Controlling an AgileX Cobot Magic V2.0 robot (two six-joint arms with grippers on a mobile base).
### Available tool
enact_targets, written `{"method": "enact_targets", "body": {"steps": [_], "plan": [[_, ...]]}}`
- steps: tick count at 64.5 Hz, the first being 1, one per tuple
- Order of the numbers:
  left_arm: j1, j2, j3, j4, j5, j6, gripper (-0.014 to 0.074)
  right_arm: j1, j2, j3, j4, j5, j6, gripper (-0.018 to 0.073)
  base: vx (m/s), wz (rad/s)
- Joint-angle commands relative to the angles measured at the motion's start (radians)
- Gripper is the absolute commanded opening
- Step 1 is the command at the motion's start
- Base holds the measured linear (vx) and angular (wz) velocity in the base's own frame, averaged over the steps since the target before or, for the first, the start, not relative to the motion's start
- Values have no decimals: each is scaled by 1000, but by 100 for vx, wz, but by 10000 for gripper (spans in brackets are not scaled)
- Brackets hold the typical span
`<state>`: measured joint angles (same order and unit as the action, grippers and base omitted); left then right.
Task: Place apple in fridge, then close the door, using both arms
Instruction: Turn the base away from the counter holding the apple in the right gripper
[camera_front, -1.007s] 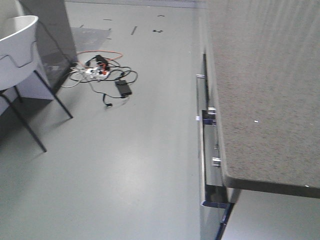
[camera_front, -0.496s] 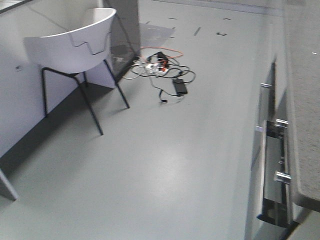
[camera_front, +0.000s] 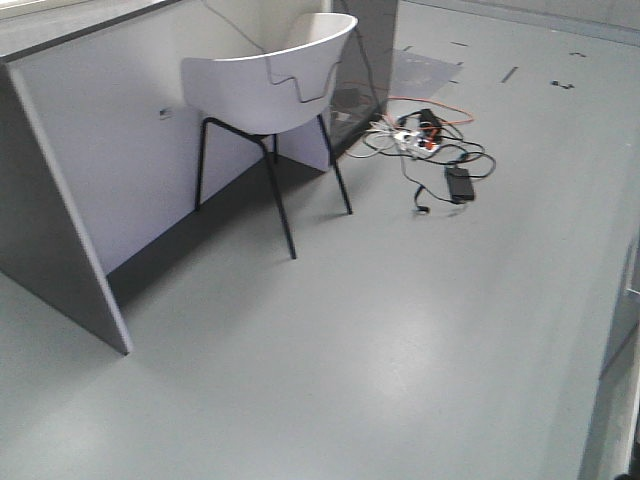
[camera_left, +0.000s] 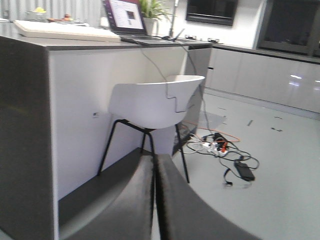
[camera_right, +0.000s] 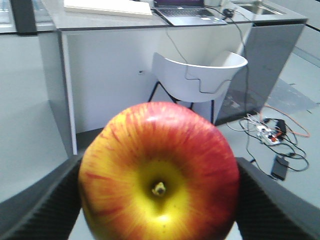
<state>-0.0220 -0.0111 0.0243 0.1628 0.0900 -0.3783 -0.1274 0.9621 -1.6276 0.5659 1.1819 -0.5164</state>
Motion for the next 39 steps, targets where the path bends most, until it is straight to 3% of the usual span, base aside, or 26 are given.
{"method": "enact_targets", "body": {"steps": [1,39], "plan": [[2,-15,-18,-6,-67,-2,-7,-3,-3,-25,30,-78,-5,130,-2,37],[2,-15,-18,-6,-67,-2,-7,-3,-3,-25,30,-78,-5,130,-1,38]]}}
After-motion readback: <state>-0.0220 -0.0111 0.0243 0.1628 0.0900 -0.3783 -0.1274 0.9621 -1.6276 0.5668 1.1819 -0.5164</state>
